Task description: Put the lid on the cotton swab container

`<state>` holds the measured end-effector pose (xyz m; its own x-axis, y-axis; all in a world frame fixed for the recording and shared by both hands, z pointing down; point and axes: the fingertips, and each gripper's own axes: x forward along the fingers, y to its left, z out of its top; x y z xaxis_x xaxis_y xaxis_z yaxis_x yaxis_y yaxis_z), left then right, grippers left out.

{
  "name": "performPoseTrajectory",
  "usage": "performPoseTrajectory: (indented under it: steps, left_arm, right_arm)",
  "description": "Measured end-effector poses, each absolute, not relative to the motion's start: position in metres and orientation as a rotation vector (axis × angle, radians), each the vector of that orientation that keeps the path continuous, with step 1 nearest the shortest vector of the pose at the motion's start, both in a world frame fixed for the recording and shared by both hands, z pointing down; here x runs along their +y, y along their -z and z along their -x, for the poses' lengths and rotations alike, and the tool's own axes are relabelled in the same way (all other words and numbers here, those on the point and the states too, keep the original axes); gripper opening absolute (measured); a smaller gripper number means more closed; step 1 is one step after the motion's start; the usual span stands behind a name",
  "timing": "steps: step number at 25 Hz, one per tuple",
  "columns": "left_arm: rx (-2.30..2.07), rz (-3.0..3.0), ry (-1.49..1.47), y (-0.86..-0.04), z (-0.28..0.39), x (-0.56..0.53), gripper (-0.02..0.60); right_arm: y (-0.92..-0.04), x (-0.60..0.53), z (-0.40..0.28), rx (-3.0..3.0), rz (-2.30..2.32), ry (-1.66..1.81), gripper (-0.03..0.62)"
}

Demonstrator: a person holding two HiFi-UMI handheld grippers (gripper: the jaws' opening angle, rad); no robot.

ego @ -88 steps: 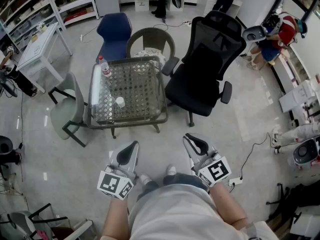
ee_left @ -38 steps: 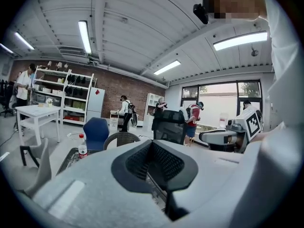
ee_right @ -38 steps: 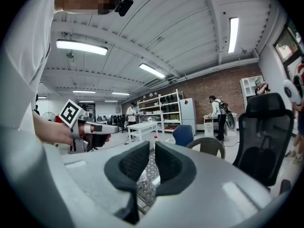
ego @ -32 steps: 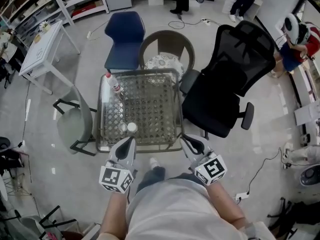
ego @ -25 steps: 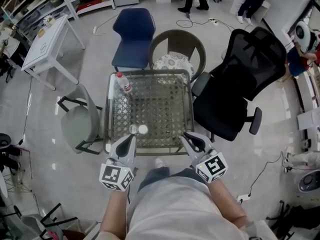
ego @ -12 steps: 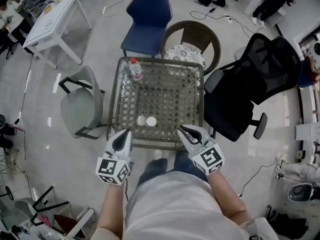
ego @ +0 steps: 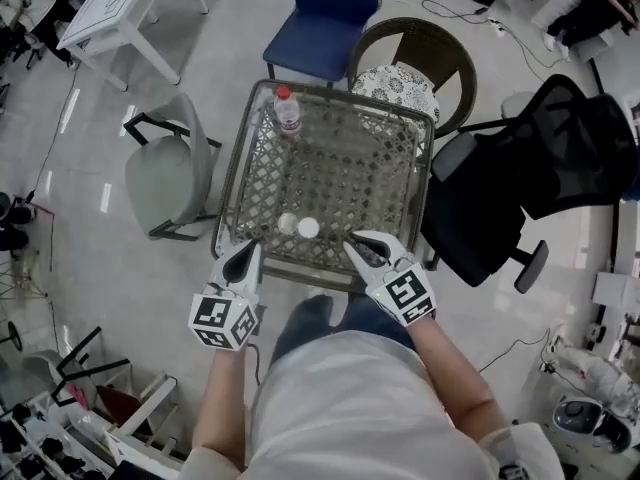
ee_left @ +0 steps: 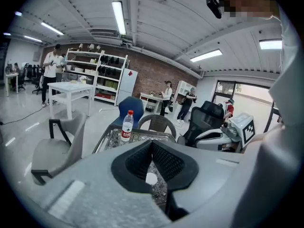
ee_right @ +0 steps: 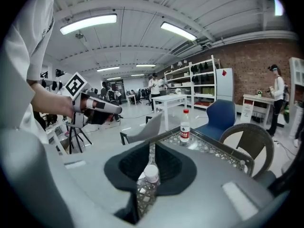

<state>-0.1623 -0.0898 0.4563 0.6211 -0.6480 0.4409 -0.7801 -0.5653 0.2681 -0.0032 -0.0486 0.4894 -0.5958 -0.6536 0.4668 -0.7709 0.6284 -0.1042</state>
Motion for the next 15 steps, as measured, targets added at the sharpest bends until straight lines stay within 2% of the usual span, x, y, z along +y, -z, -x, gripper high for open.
performPoseTrajectory:
  steps: [10,15]
  left_arm:
    - [-1.185,-2.246,-0.525,-0.515,0.163,-0.103,0.009]
    - [-1.184,-2.163,-0.552,-0.545,0.168,-0.108,0.010]
  right_arm:
    - [-0.564,-0.075,0.027,-2.456,-0.847,-0.473,0.043]
    - [-0.603,-0.078,0.038,-2.422,-0.736,-0.518,0.081]
